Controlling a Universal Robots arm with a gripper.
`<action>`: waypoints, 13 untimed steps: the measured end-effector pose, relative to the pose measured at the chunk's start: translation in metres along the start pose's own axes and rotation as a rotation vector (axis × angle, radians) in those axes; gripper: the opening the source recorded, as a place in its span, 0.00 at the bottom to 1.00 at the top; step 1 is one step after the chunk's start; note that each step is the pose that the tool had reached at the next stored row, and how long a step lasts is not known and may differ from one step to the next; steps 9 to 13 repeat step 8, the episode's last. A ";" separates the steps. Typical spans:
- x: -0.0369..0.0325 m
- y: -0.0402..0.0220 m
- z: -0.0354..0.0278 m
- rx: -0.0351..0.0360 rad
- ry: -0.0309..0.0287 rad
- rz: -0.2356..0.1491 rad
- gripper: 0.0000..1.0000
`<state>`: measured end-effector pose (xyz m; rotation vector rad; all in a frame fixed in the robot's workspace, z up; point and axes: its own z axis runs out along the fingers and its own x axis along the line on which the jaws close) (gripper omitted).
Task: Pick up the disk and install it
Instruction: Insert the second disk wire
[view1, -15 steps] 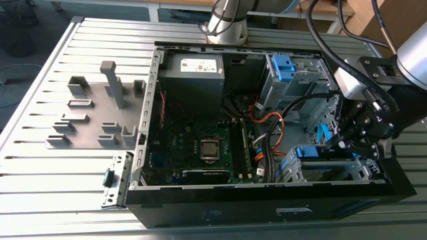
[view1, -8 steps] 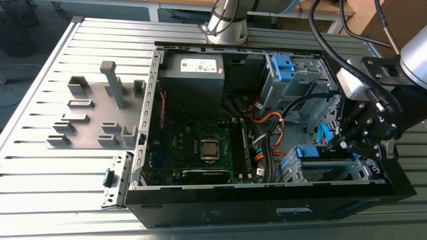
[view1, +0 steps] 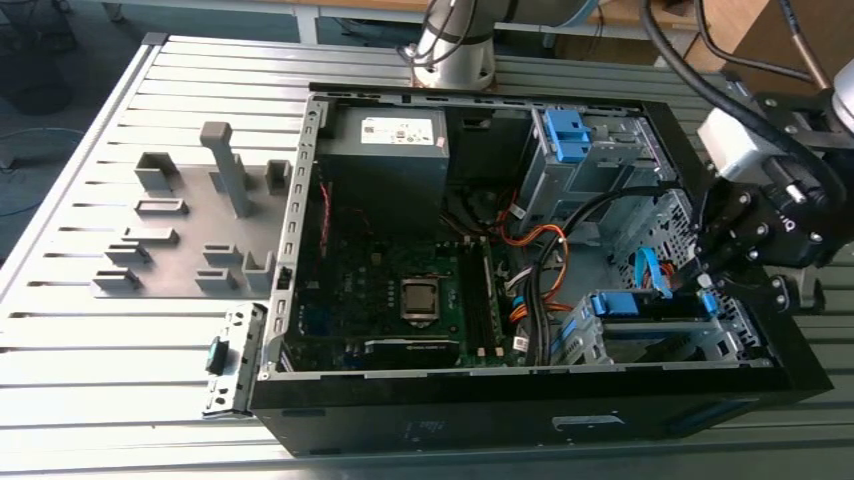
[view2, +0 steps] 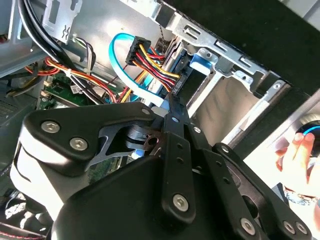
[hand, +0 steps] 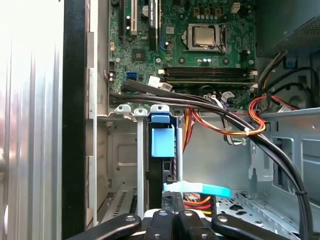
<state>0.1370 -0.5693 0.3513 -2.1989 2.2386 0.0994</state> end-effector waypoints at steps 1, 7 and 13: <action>-0.0001 -0.0001 -0.0020 -0.0001 0.0000 0.000 0.11; -0.0002 -0.0001 -0.0040 -0.0002 -0.0001 0.000 0.11; -0.0002 -0.0001 -0.0040 -0.0002 -0.0001 0.000 0.11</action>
